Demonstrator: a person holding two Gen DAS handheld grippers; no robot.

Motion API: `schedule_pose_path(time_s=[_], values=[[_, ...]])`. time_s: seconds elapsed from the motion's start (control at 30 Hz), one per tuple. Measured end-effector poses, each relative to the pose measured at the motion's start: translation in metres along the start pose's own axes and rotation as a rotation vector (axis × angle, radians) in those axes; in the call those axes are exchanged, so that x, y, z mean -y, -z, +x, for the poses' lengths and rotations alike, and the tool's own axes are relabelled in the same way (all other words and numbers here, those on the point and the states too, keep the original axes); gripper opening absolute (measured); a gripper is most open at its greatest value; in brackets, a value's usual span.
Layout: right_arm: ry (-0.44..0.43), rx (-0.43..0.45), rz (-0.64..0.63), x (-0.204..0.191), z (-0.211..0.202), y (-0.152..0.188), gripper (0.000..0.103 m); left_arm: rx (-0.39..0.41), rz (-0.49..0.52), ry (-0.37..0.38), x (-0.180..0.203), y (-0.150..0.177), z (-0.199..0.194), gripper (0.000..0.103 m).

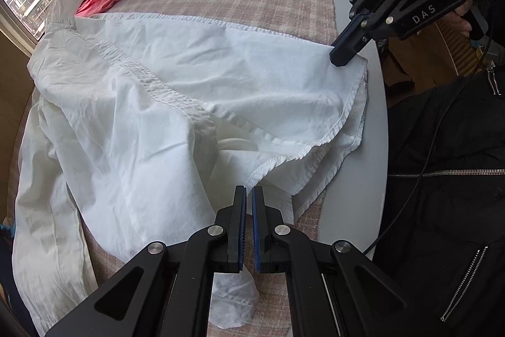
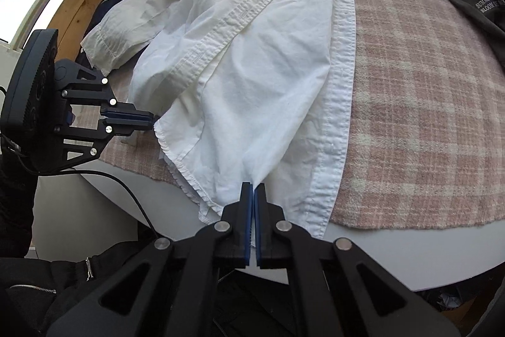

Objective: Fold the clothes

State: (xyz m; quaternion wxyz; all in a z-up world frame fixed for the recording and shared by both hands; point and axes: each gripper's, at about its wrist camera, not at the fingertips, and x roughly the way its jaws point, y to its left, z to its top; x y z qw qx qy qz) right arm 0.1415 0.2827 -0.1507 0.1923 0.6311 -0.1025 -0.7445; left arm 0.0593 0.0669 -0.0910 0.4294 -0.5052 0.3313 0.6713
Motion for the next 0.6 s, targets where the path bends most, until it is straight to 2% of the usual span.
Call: schedule_pose_path(time_s=[0.07,0.13,0.2,0.23,0.37,0.4,0.43,0.47,0.5,0.53,0.6], values=[[-0.029,0.013,0.031,0.015,-0.007,-0.011,0.001,0.009,0.001,-0.005,0.001,0.000,-0.002,0.003],[-0.024,0.011,0.047,0.020,-0.009,-0.013,0.001,0.021,0.004,-0.012,0.004,0.000,-0.004,0.011],[-0.014,0.000,0.048,0.026,-0.009,-0.018,0.001,0.044,0.021,-0.025,0.011,-0.001,-0.005,0.039],[-0.021,-0.007,0.054,0.032,-0.010,-0.025,0.001,0.051,0.039,-0.028,0.015,-0.002,-0.005,0.042],[-0.008,-0.027,0.036,0.029,-0.001,-0.030,0.001,0.018,0.110,-0.045,0.024,-0.010,0.009,0.041],[-0.009,-0.031,0.030,0.028,-0.001,-0.030,0.001,0.000,0.119,-0.051,0.023,-0.013,0.015,0.037],[-0.002,-0.029,0.022,0.027,-0.001,-0.033,0.001,-0.018,0.118,-0.058,0.020,-0.015,0.020,0.031],[0.005,-0.026,0.015,0.025,-0.001,-0.035,0.001,-0.036,0.100,-0.064,0.015,-0.018,0.024,0.009],[0.013,-0.024,0.007,0.024,0.000,-0.037,0.001,-0.055,0.083,-0.071,0.010,-0.020,0.028,0.001],[0.020,-0.008,0.003,0.023,-0.003,-0.039,0.001,-0.061,0.072,-0.072,0.007,-0.022,0.027,0.001],[0.030,0.022,-0.012,0.022,-0.012,-0.044,0.001,-0.025,0.079,-0.050,0.011,-0.027,0.010,0.001]])
